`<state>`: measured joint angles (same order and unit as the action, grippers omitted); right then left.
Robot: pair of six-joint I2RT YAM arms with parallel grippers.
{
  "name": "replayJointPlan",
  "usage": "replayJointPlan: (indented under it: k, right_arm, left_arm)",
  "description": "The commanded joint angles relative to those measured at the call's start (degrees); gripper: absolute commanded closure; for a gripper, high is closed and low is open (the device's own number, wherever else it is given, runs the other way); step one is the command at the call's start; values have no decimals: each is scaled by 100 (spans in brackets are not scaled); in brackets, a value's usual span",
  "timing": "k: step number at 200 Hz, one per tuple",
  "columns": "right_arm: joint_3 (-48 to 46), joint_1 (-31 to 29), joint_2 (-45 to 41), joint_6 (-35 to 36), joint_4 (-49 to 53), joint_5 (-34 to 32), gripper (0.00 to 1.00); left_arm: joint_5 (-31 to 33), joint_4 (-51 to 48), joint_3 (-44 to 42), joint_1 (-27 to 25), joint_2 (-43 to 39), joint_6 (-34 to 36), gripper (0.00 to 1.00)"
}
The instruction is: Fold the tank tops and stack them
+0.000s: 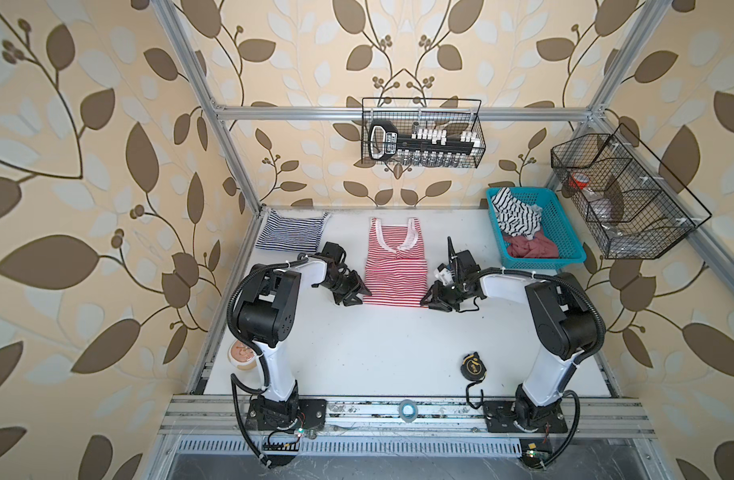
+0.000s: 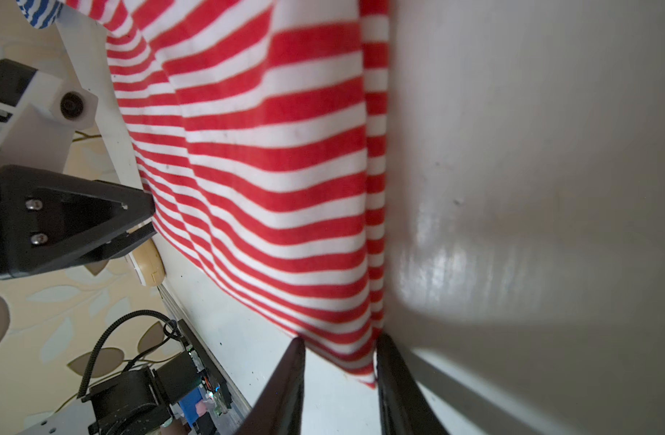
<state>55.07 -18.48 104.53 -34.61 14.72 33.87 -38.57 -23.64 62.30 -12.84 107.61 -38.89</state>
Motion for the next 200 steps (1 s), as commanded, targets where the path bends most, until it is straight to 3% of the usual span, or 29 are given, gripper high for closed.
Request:
replayJointPlan:
  k: [1, 35, 65, 76, 132, 200]
  right_arm:
    - [-172, 8, 155, -46, 9, -38, 72]
    - [-190, 2, 110, -81, -25, -27, 84]
    - [-246, 0, 67, -98, -52, -20, 100]
    - [-269, -5, 17, -112, -73, -12, 100]
    - [-840, -170, -769, -89, -154, -98, 100]
    - [-1859, -925, -2191, -581, -173, -533, 100]
  left_arm:
    - [-116, 178, -138, -69, 89, -100, 65]
    - [-142, 239, -227, -95, 38, -136, 78]
    - [-164, 252, -330, -190, -42, -151, 95]
    - [-177, 252, -395, -223, -84, -154, 100]
    - [-10, 8, -1029, -305, -659, -136, 100]
    - [292, -194, -2007, -597, -2166, -492, 100]
